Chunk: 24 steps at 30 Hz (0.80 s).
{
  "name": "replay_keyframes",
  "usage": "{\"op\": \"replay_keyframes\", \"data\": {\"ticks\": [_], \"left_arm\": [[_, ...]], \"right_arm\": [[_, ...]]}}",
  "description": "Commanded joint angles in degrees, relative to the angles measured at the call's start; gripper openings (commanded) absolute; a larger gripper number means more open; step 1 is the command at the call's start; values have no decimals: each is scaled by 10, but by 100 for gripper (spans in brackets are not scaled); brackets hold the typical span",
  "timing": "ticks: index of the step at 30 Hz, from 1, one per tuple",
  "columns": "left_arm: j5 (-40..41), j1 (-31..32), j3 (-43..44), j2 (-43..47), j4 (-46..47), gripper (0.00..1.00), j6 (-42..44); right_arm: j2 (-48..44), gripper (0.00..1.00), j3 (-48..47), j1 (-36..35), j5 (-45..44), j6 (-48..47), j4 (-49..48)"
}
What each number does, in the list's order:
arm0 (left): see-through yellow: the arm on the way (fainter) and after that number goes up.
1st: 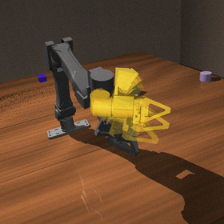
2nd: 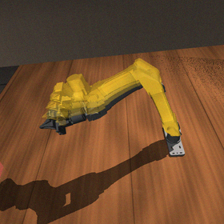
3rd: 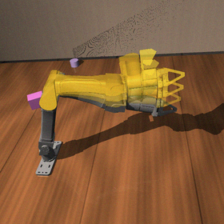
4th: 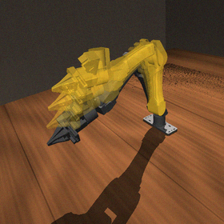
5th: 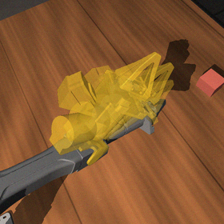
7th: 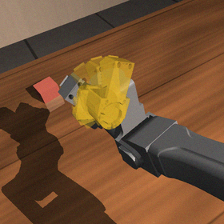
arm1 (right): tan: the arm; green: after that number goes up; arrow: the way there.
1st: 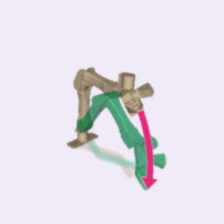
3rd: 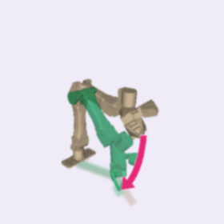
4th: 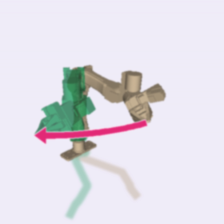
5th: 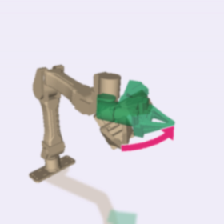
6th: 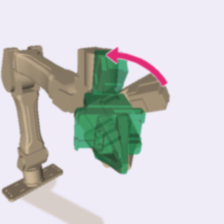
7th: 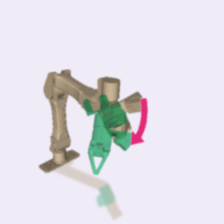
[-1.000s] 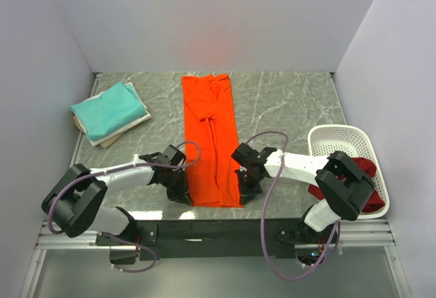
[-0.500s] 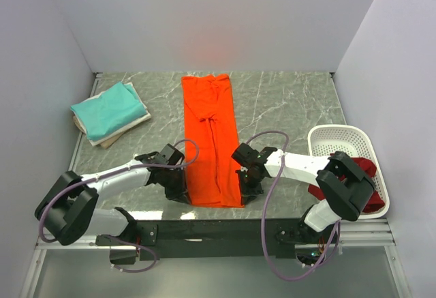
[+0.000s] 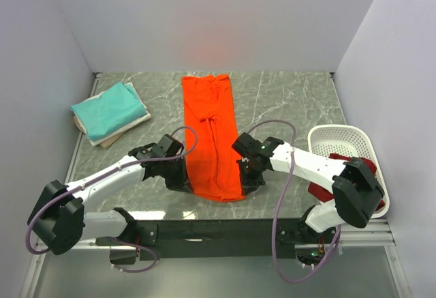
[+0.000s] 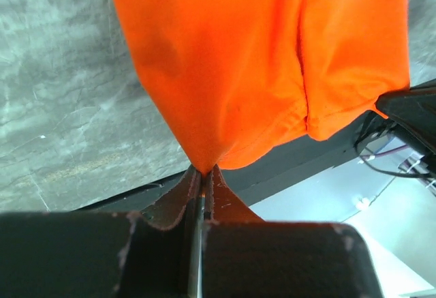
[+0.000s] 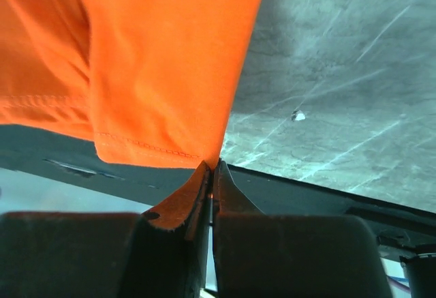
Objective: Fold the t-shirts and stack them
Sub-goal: Fold the tshirt
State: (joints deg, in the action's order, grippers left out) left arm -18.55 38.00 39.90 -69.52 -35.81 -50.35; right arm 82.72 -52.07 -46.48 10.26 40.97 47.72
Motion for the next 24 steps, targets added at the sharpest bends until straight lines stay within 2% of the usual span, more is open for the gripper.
{"op": "replay_keyframes", "data": {"ticks": [1, 11, 18, 24], "left_arm": [[32, 2, 50, 16, -22, 0, 2], [111, -6, 128, -43, -28, 0, 56], [126, -49, 163, -91, 7, 0, 82], [117, -108, 191, -140, 62, 0, 104]], "right_arm": [[-26, 0, -41, 20, -31, -6, 36], [24, 0, -127, 71, -53, -35, 20], [91, 0, -199, 100, -71, -55, 4], [168, 0, -310, 128, -79, -83, 4]]}}
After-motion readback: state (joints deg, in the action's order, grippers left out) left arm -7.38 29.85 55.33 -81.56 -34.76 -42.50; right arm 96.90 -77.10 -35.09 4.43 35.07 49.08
